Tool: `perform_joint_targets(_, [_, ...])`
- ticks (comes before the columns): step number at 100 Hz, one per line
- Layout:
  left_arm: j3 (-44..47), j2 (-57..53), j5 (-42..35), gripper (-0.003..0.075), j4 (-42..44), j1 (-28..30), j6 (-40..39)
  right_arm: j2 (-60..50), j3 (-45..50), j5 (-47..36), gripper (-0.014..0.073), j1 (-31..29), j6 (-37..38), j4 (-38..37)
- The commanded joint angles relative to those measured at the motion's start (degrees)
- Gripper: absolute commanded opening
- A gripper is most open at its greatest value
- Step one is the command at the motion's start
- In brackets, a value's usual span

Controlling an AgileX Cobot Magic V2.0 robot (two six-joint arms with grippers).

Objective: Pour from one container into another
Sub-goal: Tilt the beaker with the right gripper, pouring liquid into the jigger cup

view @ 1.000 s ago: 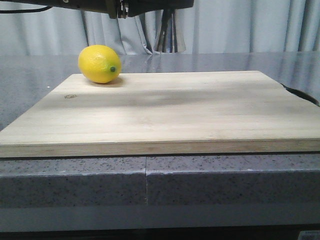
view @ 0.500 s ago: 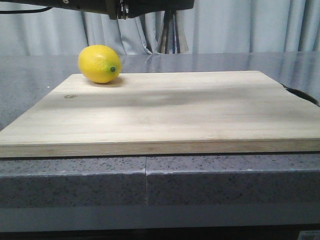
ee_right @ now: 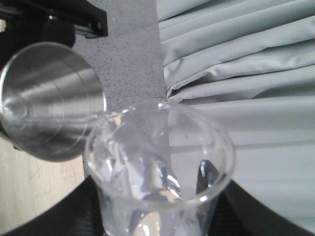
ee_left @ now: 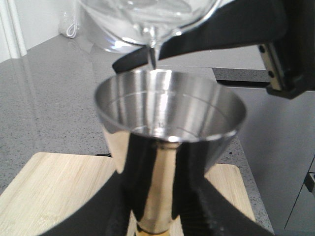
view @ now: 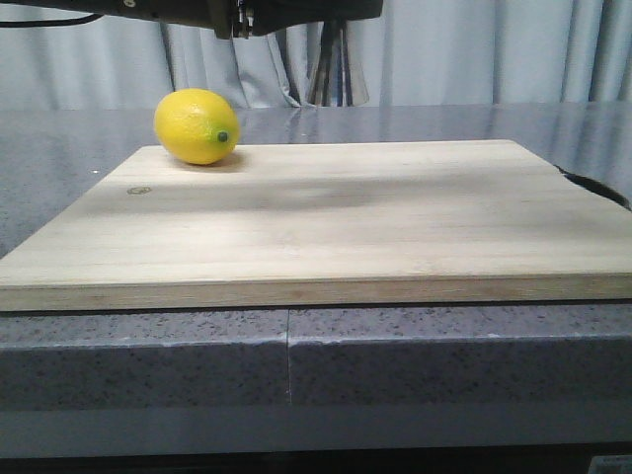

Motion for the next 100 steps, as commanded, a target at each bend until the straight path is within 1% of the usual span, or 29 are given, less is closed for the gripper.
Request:
perform_joint_targets(1, [-1.4, -2.6, 6.0, 0.0187, -4.6, -0.4, -0.3, -1.4, -2.1, -3.5, 0.0273, 0.0, -0.2, -2.2])
perform_joint_targets(36, [-1.4, -2.6, 6.0, 0.0187, -4.6, -0.4, -0.3, -1.4, -2.1, -3.7, 0.0273, 0.1, -0.2, -4.2])
perform_joint_targets(53, [-1.4, -2.6, 6.0, 0.0187, -4.6, -0.4, -0.3, -1.4, -2.1, -3.7, 0.0273, 0.1, -0.2, -6.6])
perform_joint_targets(100, [-1.4, -2.6, 6.0, 0.0187, -4.6, -0.4, -0.3, -1.4, -2.1, -3.7, 0.0273, 0.2, -0.2, -8.2])
